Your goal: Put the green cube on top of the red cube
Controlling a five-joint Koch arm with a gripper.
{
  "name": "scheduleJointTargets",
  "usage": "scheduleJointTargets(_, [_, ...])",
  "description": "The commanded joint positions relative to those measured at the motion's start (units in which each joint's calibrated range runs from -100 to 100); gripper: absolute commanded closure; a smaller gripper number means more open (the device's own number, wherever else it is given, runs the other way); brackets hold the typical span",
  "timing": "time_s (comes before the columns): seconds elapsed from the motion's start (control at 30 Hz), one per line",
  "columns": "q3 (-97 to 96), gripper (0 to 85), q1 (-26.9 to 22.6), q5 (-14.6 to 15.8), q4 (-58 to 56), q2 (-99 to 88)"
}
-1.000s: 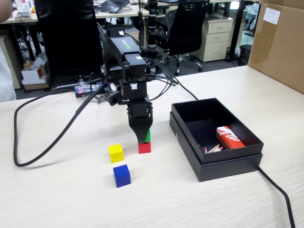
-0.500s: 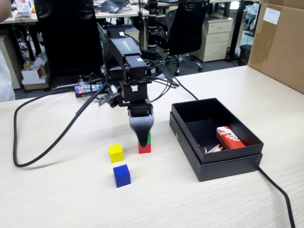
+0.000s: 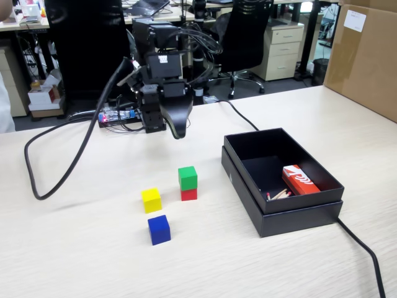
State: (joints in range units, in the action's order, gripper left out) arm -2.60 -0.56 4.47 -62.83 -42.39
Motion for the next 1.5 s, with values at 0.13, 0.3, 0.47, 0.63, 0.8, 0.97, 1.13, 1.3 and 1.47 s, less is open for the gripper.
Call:
scheduleJointTargets(0.13, [-24.0, 36.8, -1.0, 0.0, 6.9, -24.1])
scheduleJointTargets(0.3, [-44.1, 37.0, -1.1, 0.1, 17.9, -36.3])
scheduleJointTargets(0.47, [-52.4, 36.8, -0.9, 0.0, 24.1, -40.3])
scheduleJointTargets(0.63, [-58.5, 36.6, -2.1, 0.0, 28.8, -44.4])
scheduleJointTargets(0.8, [-65.0, 36.2, -3.1, -0.3, 33.2, -48.8])
scheduleJointTargets(0.97, [-76.6, 36.4, -3.2, -1.3, 44.7, -50.9])
scheduleJointTargets(1.13, [-83.2, 36.4, -2.9, -2.1, 50.0, -53.1])
scheduleJointTargets(1.3, [-89.3, 36.6, -2.9, -2.6, 54.1, -55.9])
scheduleJointTargets(1.47, [-90.6, 37.9, -2.5, -2.6, 54.1, -56.8])
